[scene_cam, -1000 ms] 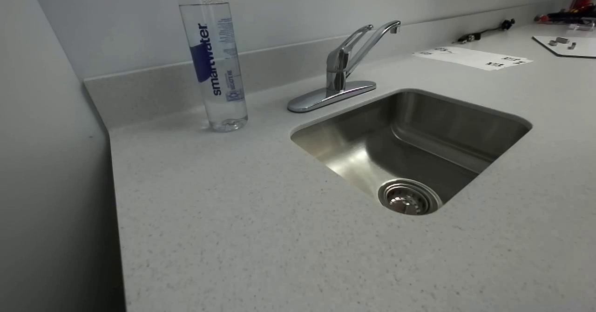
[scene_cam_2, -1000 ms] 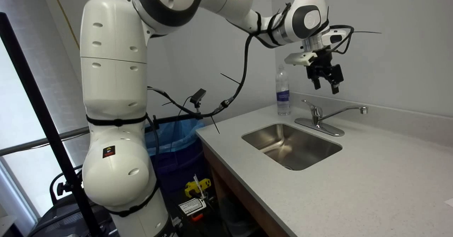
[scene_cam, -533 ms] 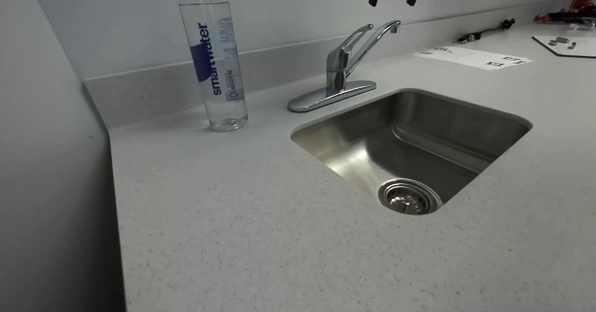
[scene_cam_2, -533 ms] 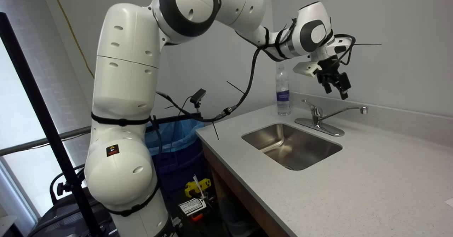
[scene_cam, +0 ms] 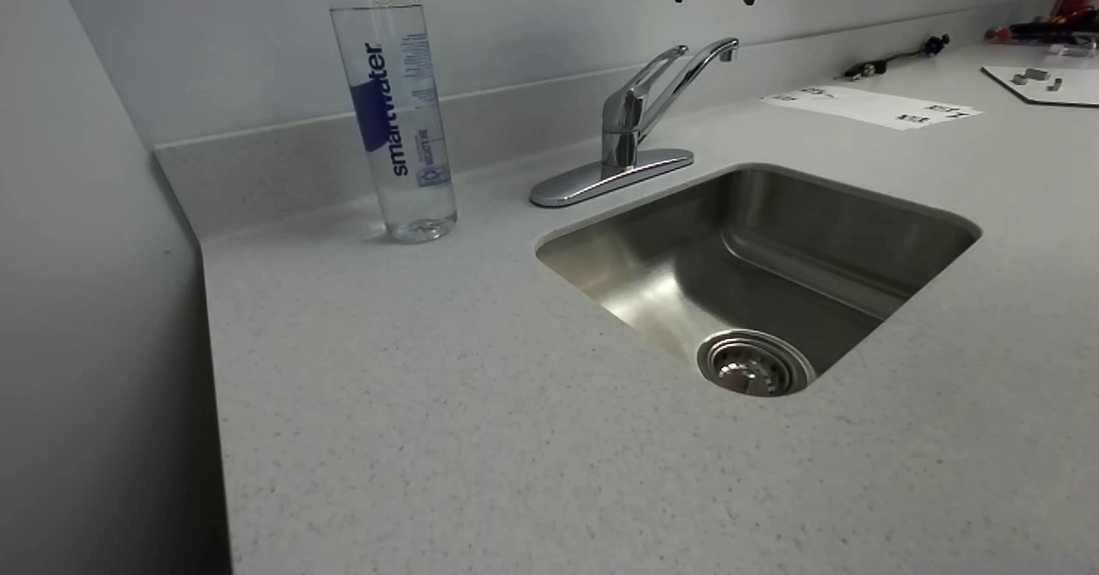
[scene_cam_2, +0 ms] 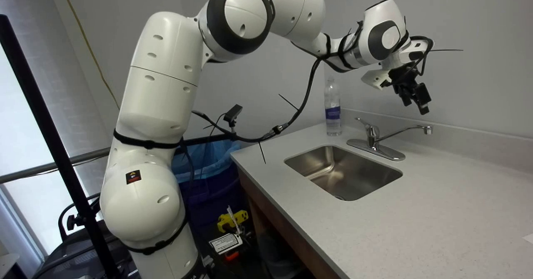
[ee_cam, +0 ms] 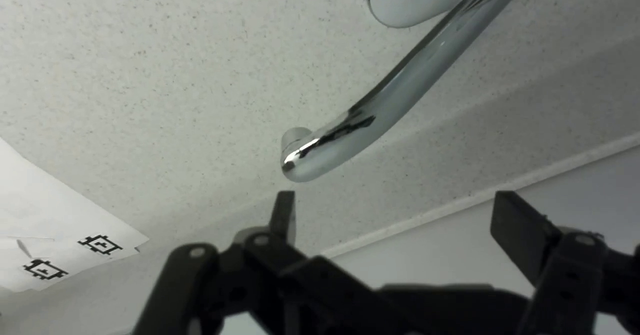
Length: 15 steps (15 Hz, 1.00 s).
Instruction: Slide the spout to the center
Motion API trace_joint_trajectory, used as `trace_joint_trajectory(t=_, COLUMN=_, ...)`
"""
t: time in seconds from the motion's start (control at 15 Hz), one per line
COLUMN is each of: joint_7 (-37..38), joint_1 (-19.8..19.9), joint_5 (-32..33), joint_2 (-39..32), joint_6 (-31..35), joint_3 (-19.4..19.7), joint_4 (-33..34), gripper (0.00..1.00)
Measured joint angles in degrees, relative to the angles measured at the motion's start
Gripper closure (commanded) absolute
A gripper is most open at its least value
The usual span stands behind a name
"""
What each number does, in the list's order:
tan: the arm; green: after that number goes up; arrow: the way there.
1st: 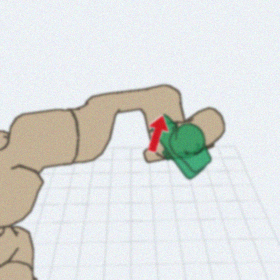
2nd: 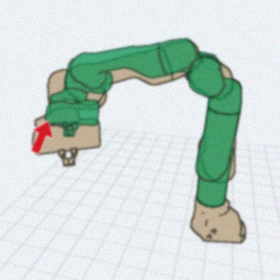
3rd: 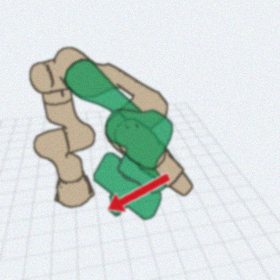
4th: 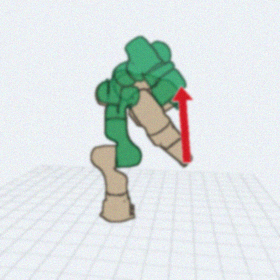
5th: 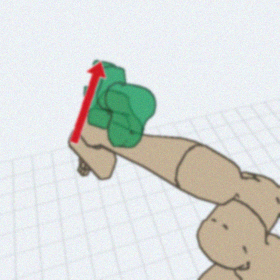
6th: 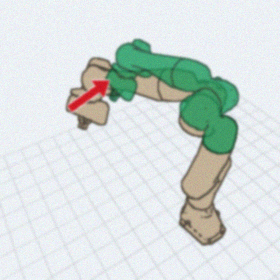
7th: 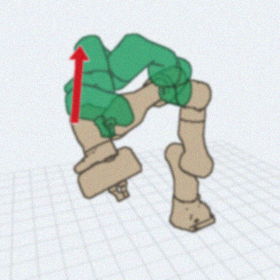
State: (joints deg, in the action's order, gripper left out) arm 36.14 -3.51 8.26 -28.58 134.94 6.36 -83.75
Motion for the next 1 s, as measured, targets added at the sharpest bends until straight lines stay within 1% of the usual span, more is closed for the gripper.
trace_joint_trajectory(t=0.07, joint_7=1.2, joint_1=-0.2, joint_5=0.0, joint_2=-0.8, joint_6=0.0, joint_3=0.4, joint_4=1.1, gripper=0.00)
trace_joint_trajectory(t=0.13, joint_7=2.4, joint_1=-0.5, joint_5=0.0, joint_2=-1.7, joint_6=0.0, joint_3=0.7, joint_4=2.1, gripper=0.25)
trace_joint_trajectory(t=0.2, joint_7=3.5, joint_1=-0.8, joint_5=0.0, joint_2=-2.5, joint_6=0.0, joint_3=0.9, joint_4=3.2, gripper=0.26)
trace_joint_trajectory(t=0.8, joint_7=9.7, joint_1=-2.1, joint_5=0.0, joint_2=-8.6, joint_6=-0.1, joint_3=2.2, joint_4=10.8, gripper=0.95)
trace_joint_trajectory(t=0.87, joint_7=9.8, joint_1=-2.1, joint_5=0.0, joint_2=-9.1, joint_6=-0.6, joint_3=2.2, joint_4=11.4, gripper=0.99)
trace_joint_trajectory(t=1.0, joint_7=9.8, joint_1=-2.1, joint_5=0.0, joint_2=-10.2, joint_6=-2.9, joint_3=2.2, joint_4=12.7, gripper=1.00)
